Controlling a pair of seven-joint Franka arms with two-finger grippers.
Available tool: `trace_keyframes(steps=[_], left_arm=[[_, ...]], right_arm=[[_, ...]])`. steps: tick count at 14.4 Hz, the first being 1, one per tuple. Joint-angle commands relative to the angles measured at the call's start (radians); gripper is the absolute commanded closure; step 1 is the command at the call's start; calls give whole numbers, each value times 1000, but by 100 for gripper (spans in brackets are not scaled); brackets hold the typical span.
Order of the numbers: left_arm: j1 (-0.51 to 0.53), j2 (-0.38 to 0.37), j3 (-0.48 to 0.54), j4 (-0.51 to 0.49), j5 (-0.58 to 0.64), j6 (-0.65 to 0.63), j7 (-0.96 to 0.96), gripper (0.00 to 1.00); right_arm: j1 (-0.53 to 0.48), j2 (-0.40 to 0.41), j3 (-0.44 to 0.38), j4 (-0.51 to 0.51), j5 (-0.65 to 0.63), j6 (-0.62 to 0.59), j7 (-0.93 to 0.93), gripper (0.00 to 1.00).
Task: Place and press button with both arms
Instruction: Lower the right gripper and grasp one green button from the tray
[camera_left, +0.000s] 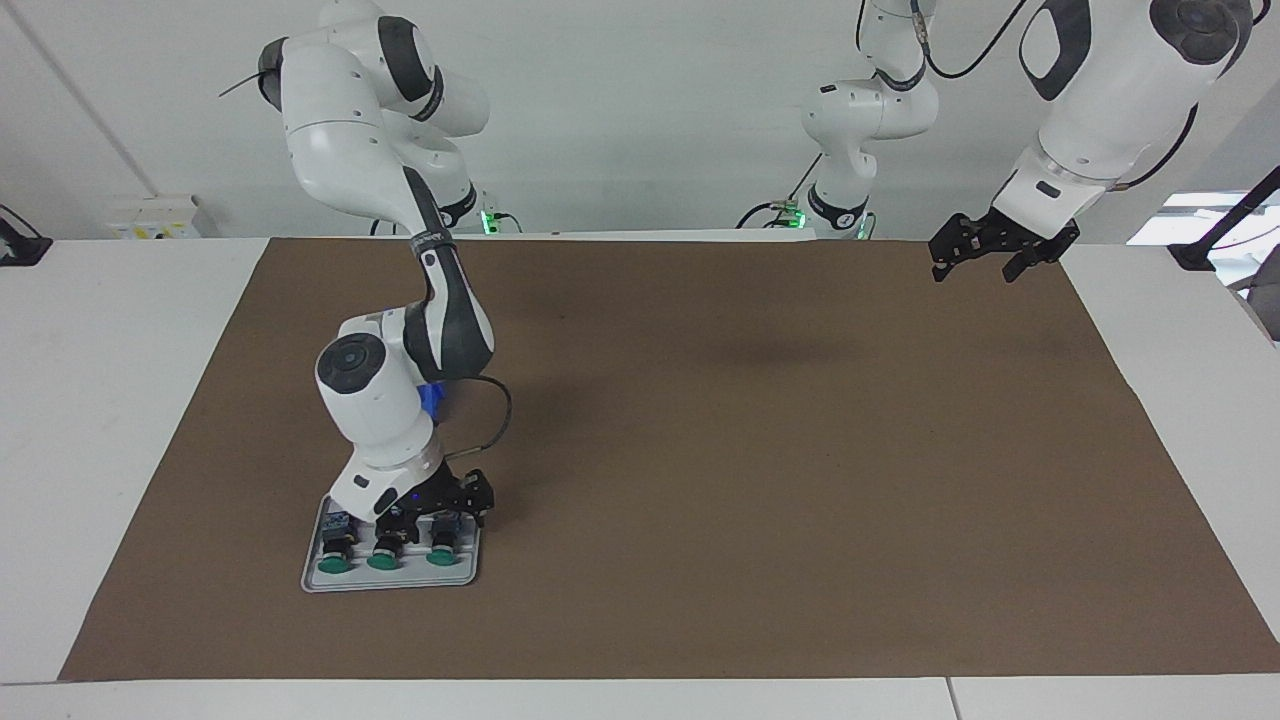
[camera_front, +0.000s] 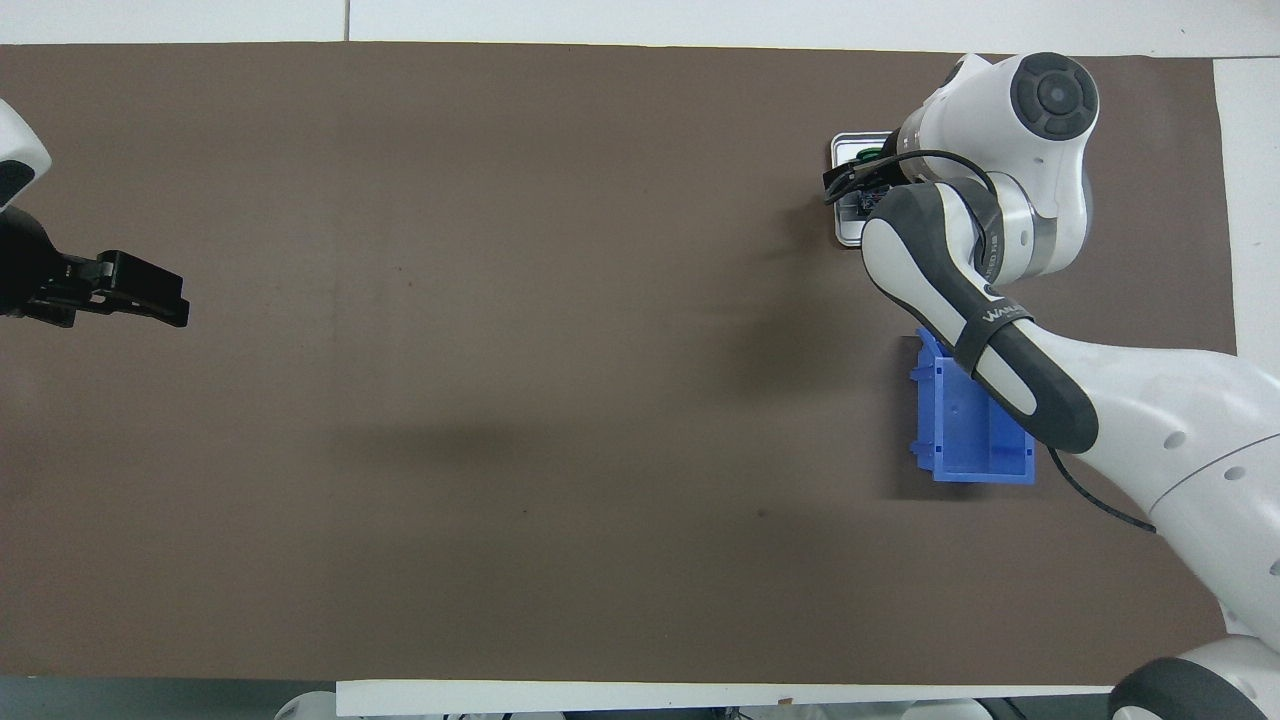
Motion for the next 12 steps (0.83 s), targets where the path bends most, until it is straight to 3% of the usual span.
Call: trace_keyframes(steps=[1, 5, 12], left_arm=[[6, -7, -1, -10, 7, 15, 11, 0], [6, -7, -1, -10, 7, 15, 11, 0], [6, -7, -1, -10, 7, 15, 11, 0]], right_arm=[[-21, -8, 10, -29, -25, 24, -19, 4], [-25, -9, 10, -38, -50, 25, -21, 11], [-25, -9, 12, -35, -50, 25, -8, 52]])
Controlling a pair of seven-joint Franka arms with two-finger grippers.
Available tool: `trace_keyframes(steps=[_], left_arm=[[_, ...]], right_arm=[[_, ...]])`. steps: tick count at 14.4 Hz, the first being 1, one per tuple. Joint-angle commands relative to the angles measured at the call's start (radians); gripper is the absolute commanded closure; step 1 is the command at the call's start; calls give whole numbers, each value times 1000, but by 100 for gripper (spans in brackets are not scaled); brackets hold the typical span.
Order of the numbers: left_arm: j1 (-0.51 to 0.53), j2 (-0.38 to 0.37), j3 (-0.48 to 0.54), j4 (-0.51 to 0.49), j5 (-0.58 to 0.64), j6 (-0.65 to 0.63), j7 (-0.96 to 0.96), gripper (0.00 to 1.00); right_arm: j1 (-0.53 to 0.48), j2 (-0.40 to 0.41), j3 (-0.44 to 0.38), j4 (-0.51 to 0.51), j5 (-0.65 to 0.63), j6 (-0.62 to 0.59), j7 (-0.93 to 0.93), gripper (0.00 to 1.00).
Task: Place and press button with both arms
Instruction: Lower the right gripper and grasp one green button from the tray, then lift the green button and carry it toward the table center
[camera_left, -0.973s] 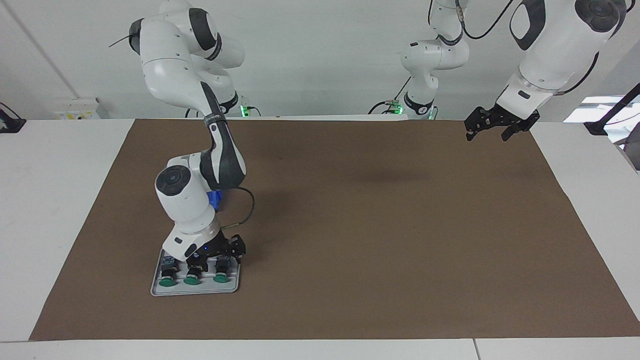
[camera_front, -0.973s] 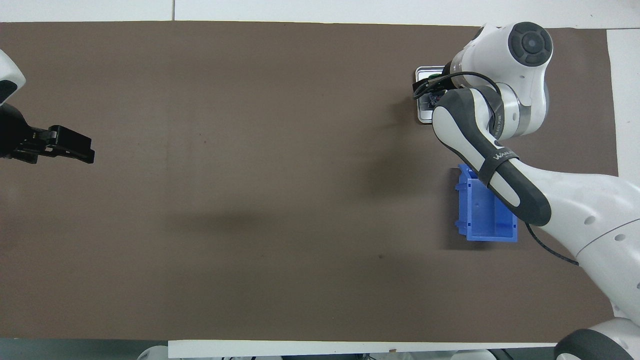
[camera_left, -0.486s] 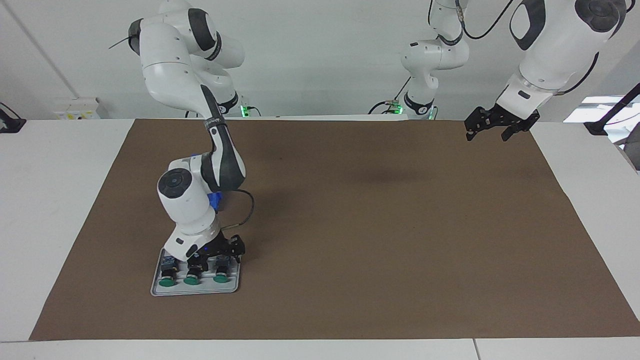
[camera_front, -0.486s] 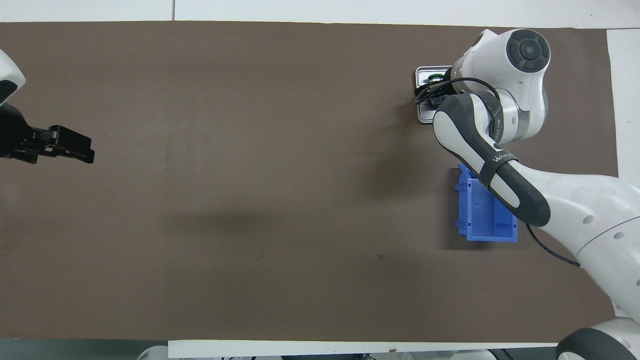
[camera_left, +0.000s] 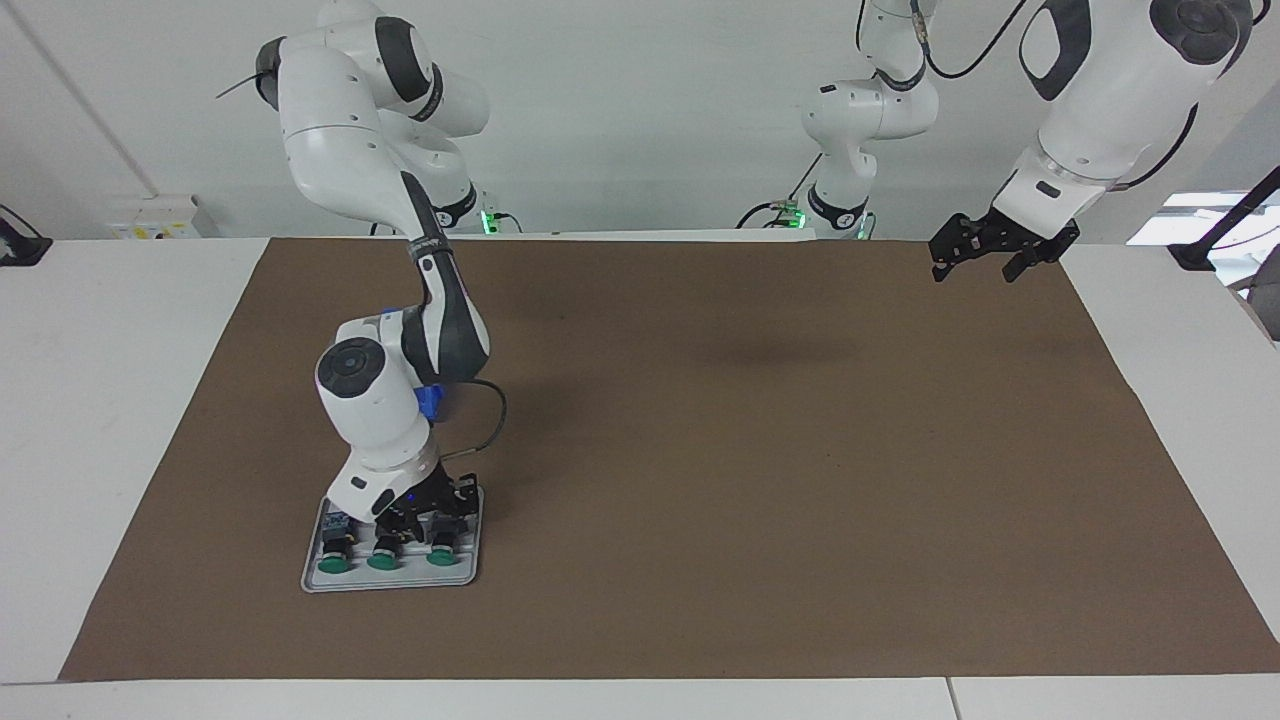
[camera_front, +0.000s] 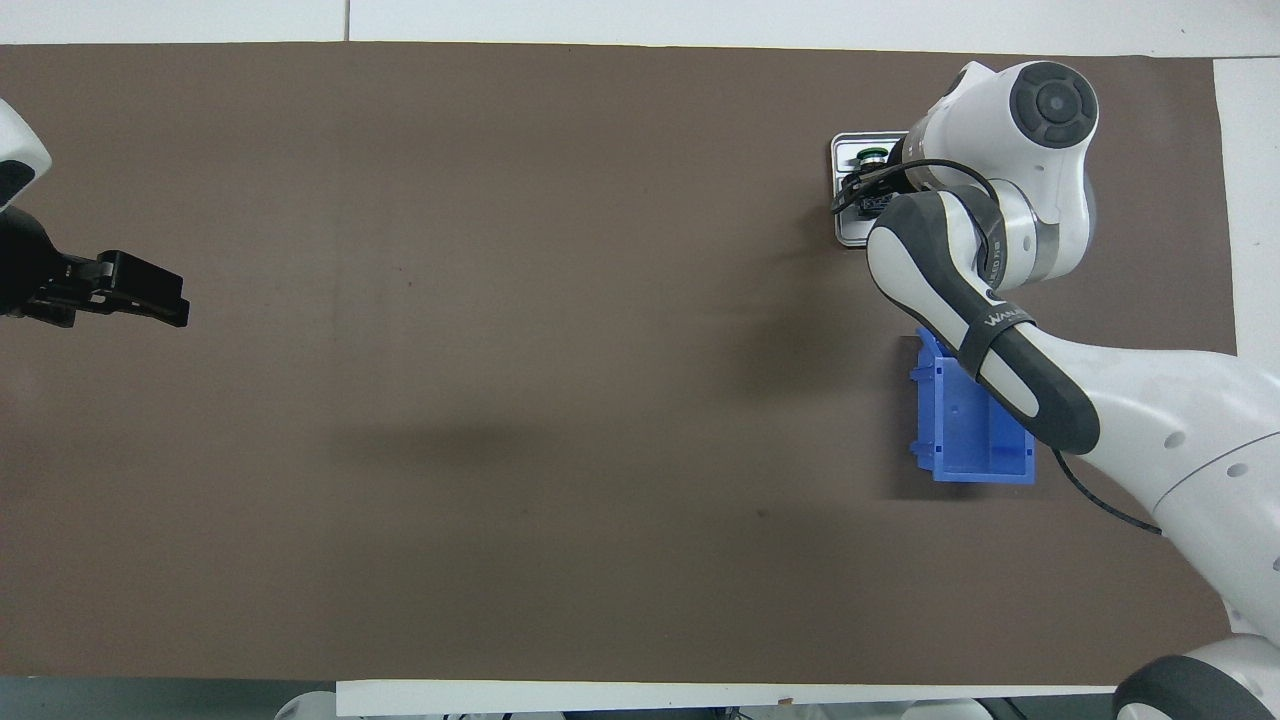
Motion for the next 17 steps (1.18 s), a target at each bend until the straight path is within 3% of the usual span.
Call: trace_keyframes(steps=[1, 4, 6, 10, 12, 17], left_arm=[[6, -7, -1, -10, 7, 15, 11, 0], [6, -7, -1, -10, 7, 15, 11, 0], [6, -7, -1, -10, 7, 15, 11, 0], [6, -7, -1, -10, 7, 15, 11, 0], [6, -7, -1, -10, 7, 15, 11, 0], [6, -7, -1, -10, 7, 15, 13, 0]], right_arm=[[-14, -9, 13, -19, -17, 21, -2, 56], [-11, -14, 13, -16, -17, 10, -5, 85], [-3, -14, 11, -5, -16, -2, -5, 96], [6, -18, 7, 111, 3, -141, 50, 96], [9, -40, 8, 162, 3, -226, 201, 96], [83, -132, -36, 166, 75, -365, 531, 95]])
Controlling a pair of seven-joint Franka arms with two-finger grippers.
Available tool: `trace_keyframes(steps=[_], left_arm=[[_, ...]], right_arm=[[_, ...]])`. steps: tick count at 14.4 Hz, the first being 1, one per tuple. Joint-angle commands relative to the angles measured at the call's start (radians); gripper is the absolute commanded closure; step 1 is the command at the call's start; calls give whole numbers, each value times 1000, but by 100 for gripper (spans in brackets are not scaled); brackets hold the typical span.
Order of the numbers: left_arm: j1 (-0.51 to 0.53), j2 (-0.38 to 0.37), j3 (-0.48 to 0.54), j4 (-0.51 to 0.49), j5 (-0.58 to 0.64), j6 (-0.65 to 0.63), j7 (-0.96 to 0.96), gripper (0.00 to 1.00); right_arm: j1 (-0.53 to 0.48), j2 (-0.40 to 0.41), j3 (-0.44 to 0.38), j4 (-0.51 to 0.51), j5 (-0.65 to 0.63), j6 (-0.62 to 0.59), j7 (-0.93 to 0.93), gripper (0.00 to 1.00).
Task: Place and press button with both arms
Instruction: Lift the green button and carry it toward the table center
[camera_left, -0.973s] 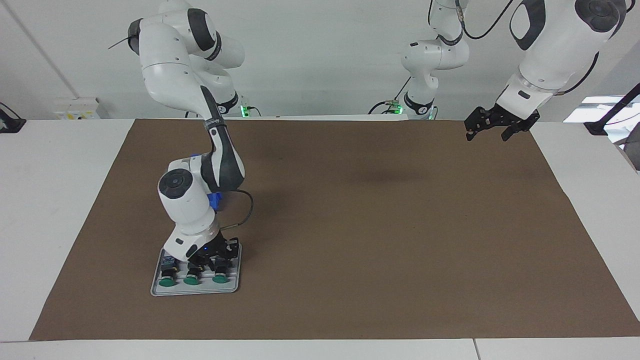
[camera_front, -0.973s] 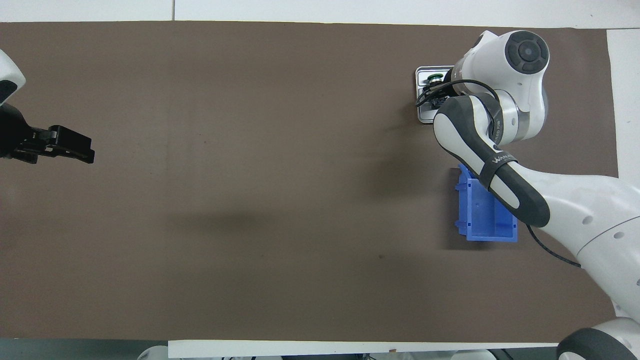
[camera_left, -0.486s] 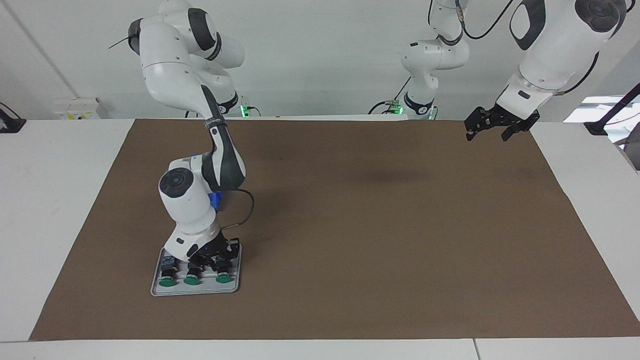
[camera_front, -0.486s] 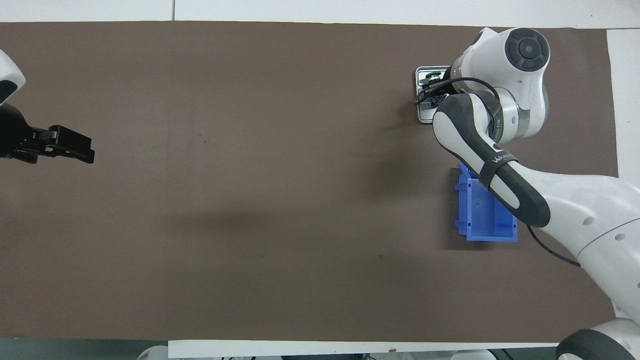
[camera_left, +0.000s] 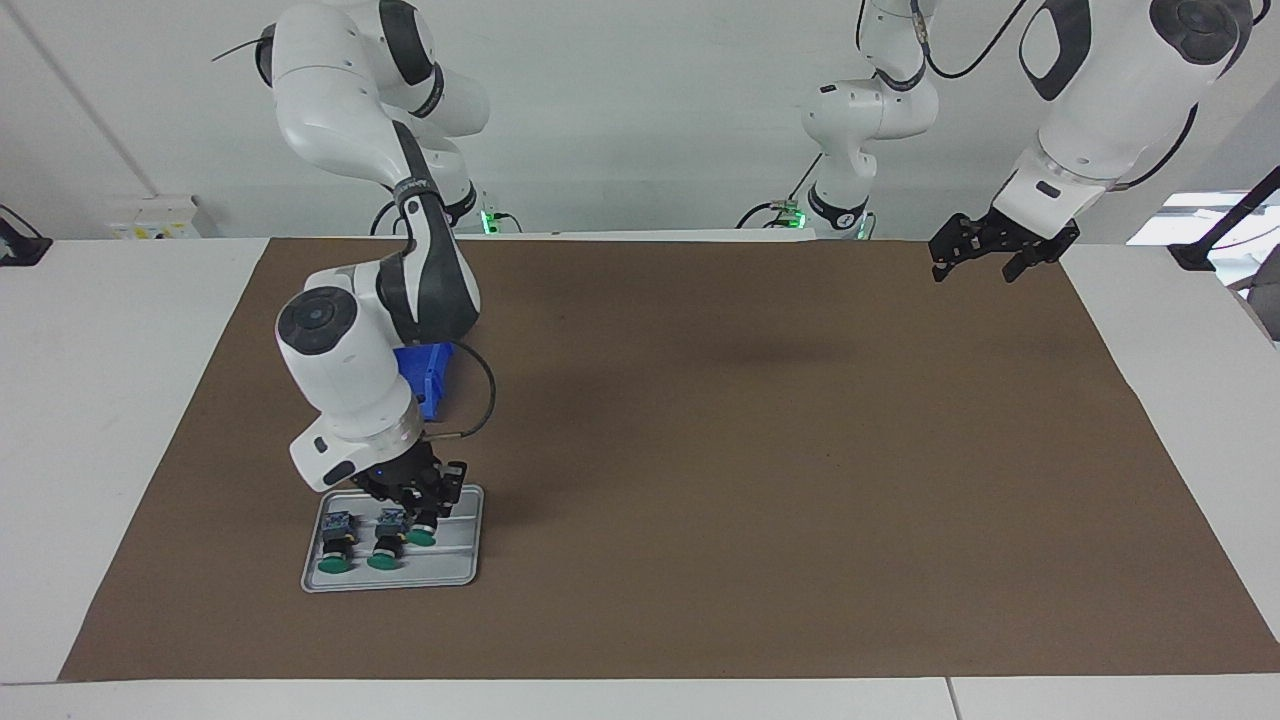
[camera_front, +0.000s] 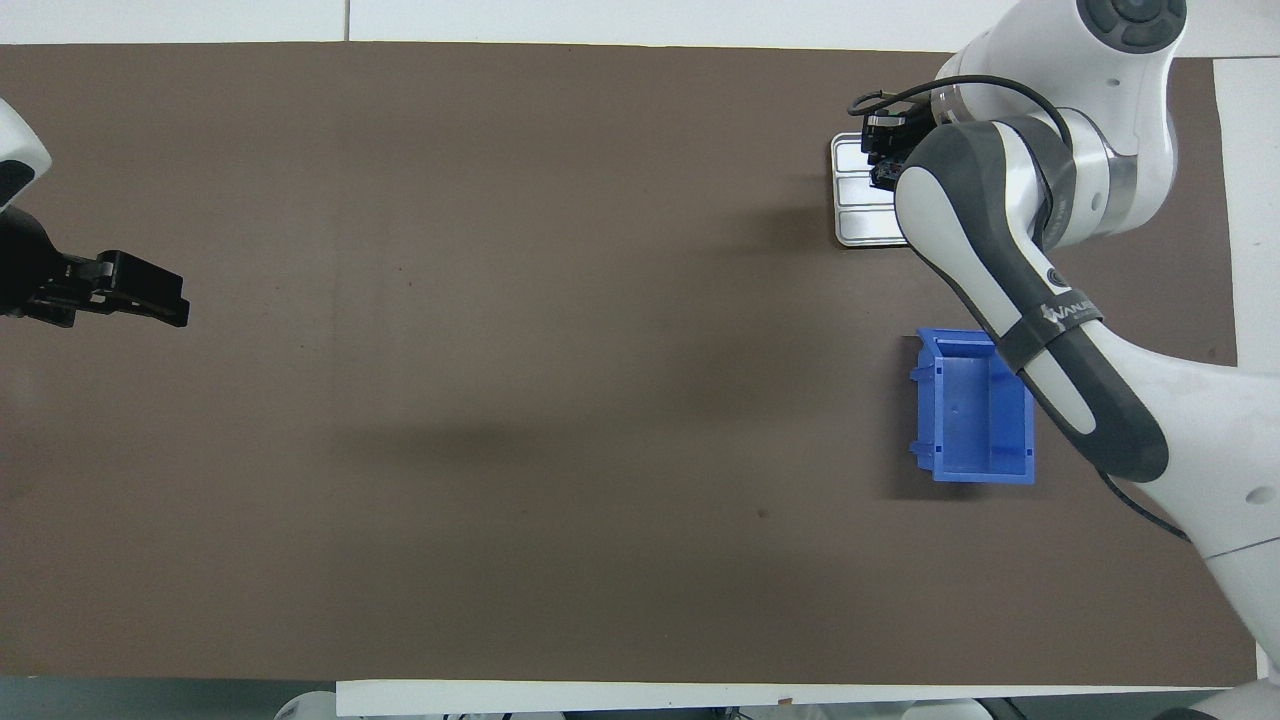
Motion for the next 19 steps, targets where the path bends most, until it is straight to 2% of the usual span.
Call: trace_keyframes(steps=[1, 5, 8, 12, 16, 19], left_arm=[[6, -7, -1, -10, 7, 15, 13, 0], [6, -7, -1, -10, 7, 15, 11, 0], [6, -7, -1, -10, 7, 15, 11, 0], [6, -7, -1, -10, 7, 15, 13, 0], [6, -7, -1, -10, 7, 15, 11, 0], [6, -7, -1, -10, 7, 15, 11, 0]], right_arm=[[76, -52, -59, -5, 22, -68, 180, 95], [269, -63, -202, 19, 24, -147, 502, 95], [323, -59, -217, 55, 45, -190, 698, 95], [411, -52, -266, 56, 123, -175, 1008, 95], [492, -21, -328, 119, 194, -184, 1157, 93], [573, -17, -384, 124, 258, -175, 1265, 96]])
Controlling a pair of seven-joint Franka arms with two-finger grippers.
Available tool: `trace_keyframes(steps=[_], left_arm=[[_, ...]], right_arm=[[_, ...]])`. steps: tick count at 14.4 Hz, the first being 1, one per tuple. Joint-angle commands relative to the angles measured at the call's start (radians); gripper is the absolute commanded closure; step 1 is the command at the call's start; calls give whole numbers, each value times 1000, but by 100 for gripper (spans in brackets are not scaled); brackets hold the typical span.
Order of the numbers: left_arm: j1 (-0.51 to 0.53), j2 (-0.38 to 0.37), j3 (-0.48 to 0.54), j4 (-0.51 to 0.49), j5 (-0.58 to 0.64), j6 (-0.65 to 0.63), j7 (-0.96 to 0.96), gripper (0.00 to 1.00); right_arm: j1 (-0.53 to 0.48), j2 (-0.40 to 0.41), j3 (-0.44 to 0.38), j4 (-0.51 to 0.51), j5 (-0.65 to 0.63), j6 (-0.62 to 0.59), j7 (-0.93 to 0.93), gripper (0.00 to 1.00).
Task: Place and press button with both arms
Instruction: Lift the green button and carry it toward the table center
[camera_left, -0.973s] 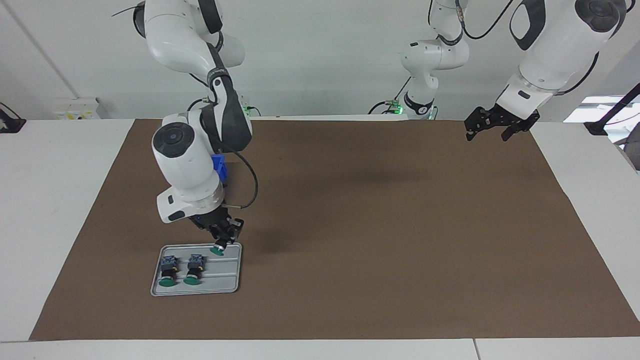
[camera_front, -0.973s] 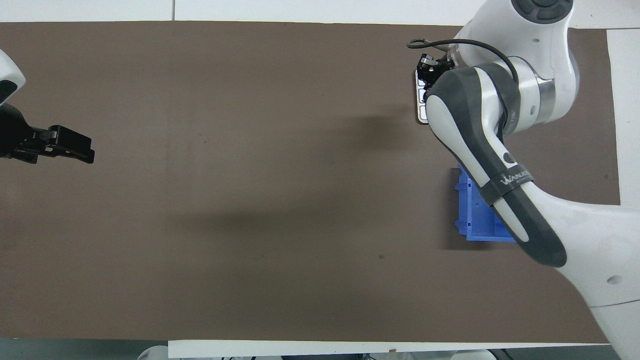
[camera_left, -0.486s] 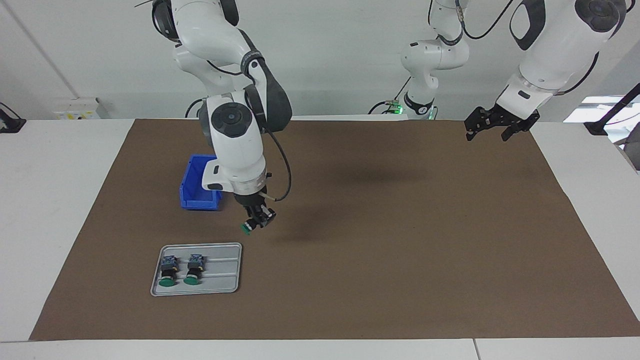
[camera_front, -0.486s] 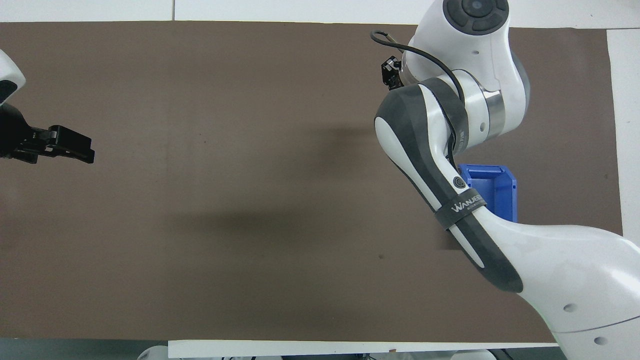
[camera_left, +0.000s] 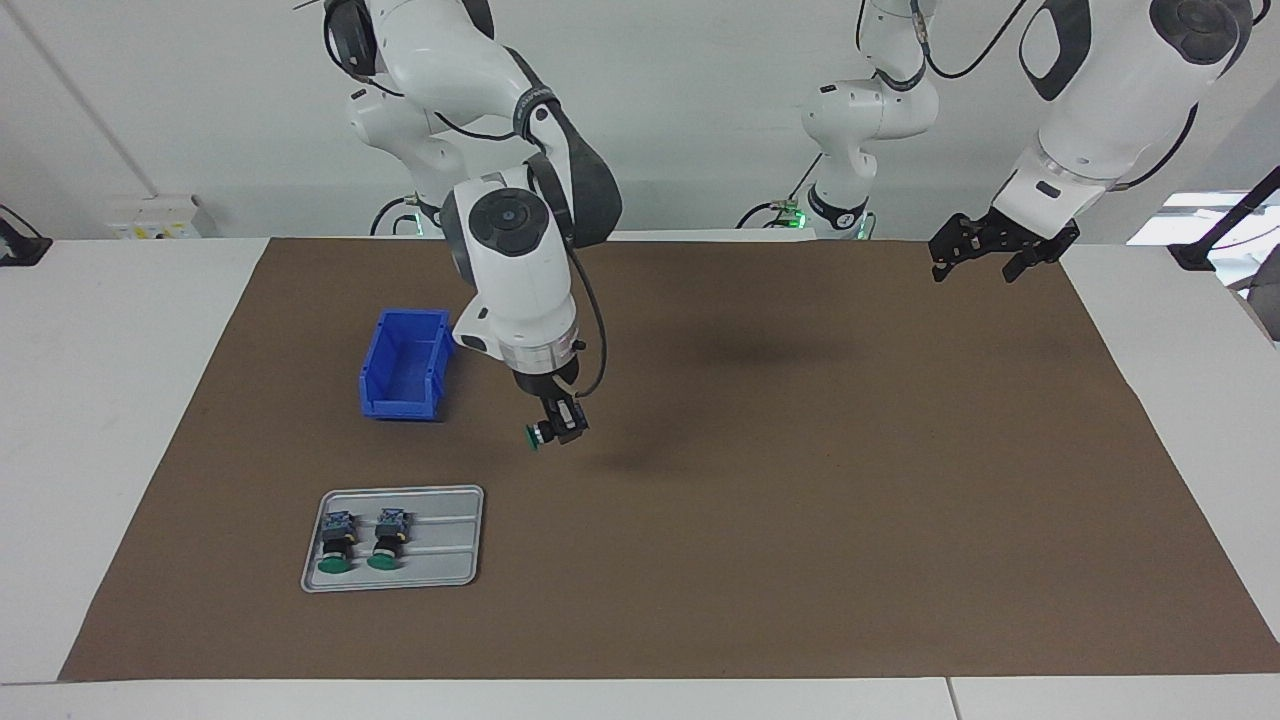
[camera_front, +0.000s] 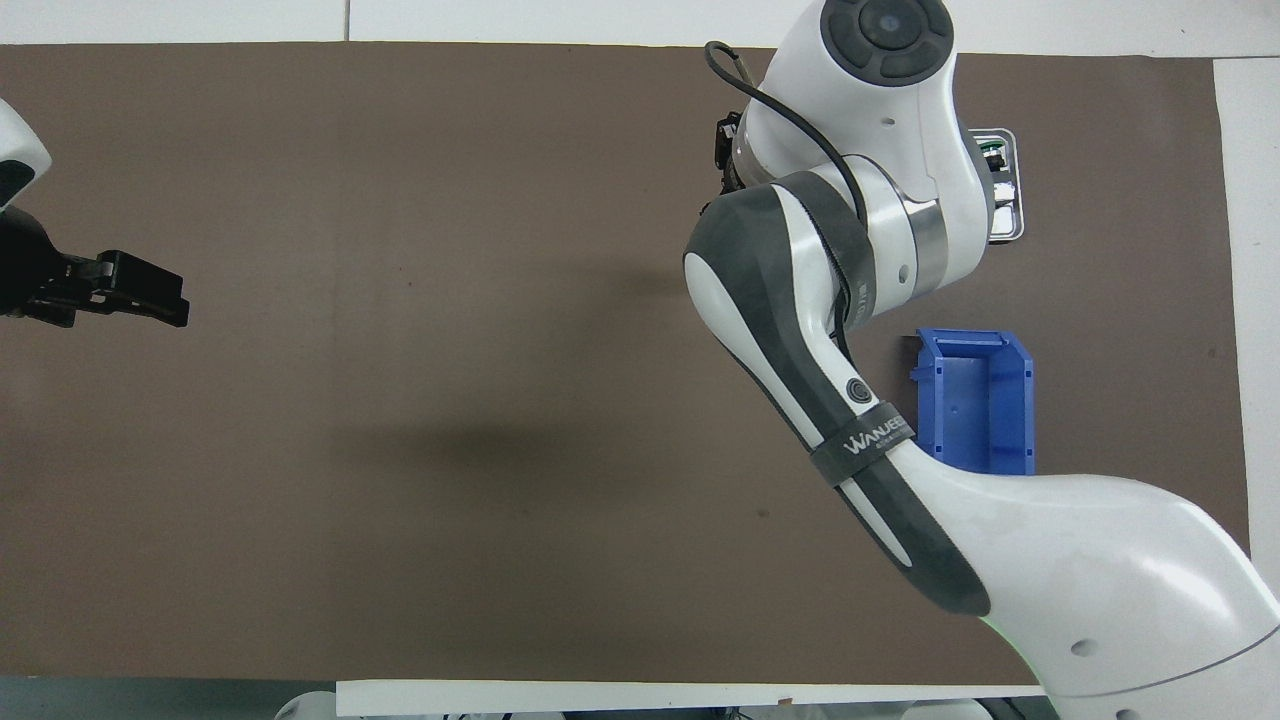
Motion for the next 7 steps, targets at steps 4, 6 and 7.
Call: trace_keyframes(steps=[4, 6, 7], left_arm=[[6, -7, -1, -10, 7, 15, 11, 0], [6, -7, 0, -10, 7, 15, 13, 0], [6, -7, -1, -10, 7, 15, 11, 0]], right_arm=[[163, 34, -135, 37, 142, 13, 164, 96], [210, 46, -158, 34, 153, 9, 166, 96], [215, 54, -157, 29, 153, 12, 164, 96]])
